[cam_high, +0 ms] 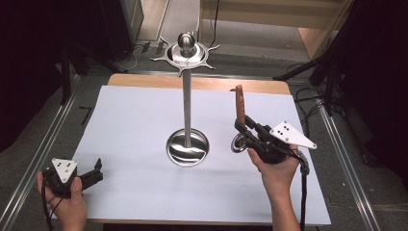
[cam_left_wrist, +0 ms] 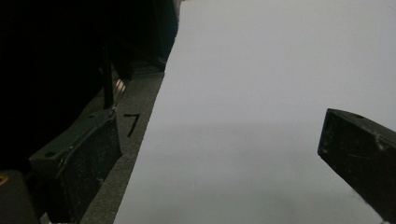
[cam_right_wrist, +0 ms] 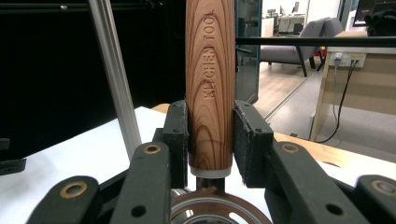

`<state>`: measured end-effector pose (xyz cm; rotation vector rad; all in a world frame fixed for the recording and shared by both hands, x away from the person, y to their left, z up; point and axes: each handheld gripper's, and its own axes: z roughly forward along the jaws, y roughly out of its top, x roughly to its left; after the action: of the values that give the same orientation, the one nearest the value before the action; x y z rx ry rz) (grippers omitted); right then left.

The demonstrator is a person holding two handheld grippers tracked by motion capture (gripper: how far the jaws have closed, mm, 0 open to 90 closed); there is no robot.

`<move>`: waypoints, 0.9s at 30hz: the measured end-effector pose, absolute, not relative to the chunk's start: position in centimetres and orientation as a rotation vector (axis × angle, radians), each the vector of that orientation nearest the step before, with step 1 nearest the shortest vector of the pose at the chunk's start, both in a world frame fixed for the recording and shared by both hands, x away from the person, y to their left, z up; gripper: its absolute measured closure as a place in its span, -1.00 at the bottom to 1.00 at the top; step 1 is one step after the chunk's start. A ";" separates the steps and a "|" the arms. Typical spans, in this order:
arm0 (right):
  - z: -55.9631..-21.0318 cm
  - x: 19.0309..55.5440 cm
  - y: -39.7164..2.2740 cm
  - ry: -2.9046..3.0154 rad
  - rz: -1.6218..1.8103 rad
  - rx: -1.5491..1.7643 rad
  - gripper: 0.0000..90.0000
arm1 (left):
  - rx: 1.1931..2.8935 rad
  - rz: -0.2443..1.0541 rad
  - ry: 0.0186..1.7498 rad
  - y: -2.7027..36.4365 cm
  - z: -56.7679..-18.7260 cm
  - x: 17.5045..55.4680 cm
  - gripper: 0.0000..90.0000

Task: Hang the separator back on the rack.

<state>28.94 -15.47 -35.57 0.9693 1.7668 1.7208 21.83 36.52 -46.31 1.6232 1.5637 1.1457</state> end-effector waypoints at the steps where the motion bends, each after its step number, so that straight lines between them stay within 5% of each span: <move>1: -35.3 28.9 -15.3 1.764 1.720 0.966 0.56 | 1.622 1.146 1.564 36.5 -46.3 21.8 -0.99; 27: -32.4 28.5 -13.6 1.723 1.805 0.873 0.56 | 1.622 1.143 1.564 36.6 -46.3 21.8 -0.99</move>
<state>28.54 -13.60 -32.44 0.8728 1.7227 1.8051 21.83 36.55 -46.30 1.6221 1.5638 1.1428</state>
